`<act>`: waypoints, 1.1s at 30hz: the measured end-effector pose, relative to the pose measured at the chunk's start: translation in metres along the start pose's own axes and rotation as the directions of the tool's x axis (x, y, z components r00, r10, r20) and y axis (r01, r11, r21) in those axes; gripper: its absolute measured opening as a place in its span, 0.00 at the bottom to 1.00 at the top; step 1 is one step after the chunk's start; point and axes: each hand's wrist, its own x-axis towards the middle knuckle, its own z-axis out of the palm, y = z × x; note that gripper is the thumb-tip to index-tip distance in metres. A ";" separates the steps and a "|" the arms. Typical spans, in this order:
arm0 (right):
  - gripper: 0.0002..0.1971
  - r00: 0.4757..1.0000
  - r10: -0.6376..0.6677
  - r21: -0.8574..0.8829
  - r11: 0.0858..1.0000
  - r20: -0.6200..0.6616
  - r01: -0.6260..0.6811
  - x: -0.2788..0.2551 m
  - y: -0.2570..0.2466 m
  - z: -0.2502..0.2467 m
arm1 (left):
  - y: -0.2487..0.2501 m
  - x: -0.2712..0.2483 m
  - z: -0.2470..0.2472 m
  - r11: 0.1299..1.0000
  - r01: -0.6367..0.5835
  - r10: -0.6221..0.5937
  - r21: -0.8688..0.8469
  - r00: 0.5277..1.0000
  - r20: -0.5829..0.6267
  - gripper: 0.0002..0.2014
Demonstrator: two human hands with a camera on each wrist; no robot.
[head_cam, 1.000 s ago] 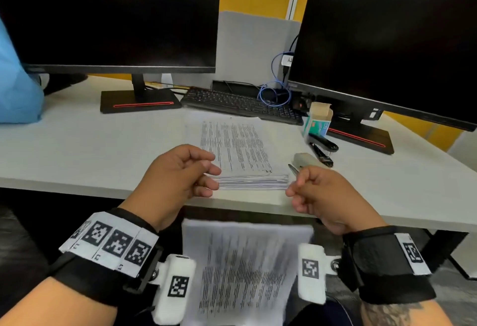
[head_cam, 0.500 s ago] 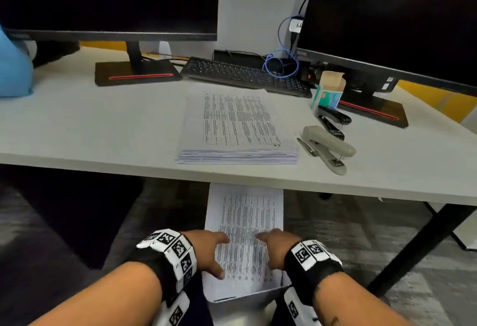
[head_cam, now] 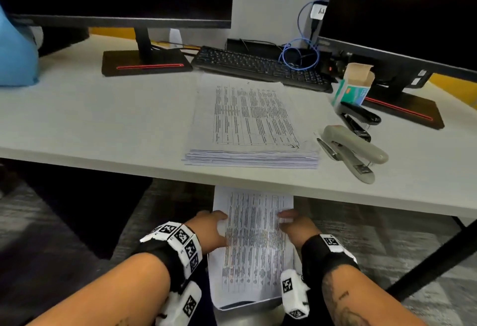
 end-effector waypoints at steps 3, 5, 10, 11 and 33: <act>0.28 0.988 0.060 0.241 0.970 -0.144 -0.023 0.004 0.007 -0.007 | -0.006 0.005 0.001 0.995 0.038 -0.041 -0.094 0.998 -0.037 0.40; 0.34 0.996 0.055 0.326 0.945 -0.069 -0.030 0.002 0.005 -0.010 | -0.008 0.008 0.002 0.986 0.055 -0.068 -0.160 0.995 -0.077 0.42; 0.13 0.968 -0.071 0.335 0.942 0.243 -0.015 -0.017 -0.002 -0.014 | -0.013 0.009 -0.004 0.900 -0.023 -0.137 -0.436 0.933 -0.332 0.49; 0.14 0.958 -0.091 0.379 0.925 0.273 -0.020 -0.022 -0.001 -0.017 | -0.014 0.006 -0.007 0.871 -0.043 -0.167 -0.489 0.911 -0.378 0.49; 0.25 0.848 -0.529 0.478 0.734 -0.042 0.482 -0.175 -0.111 -0.167 | 0.084 -0.127 -0.113 0.473 -0.587 0.296 -0.657 0.808 -0.509 0.17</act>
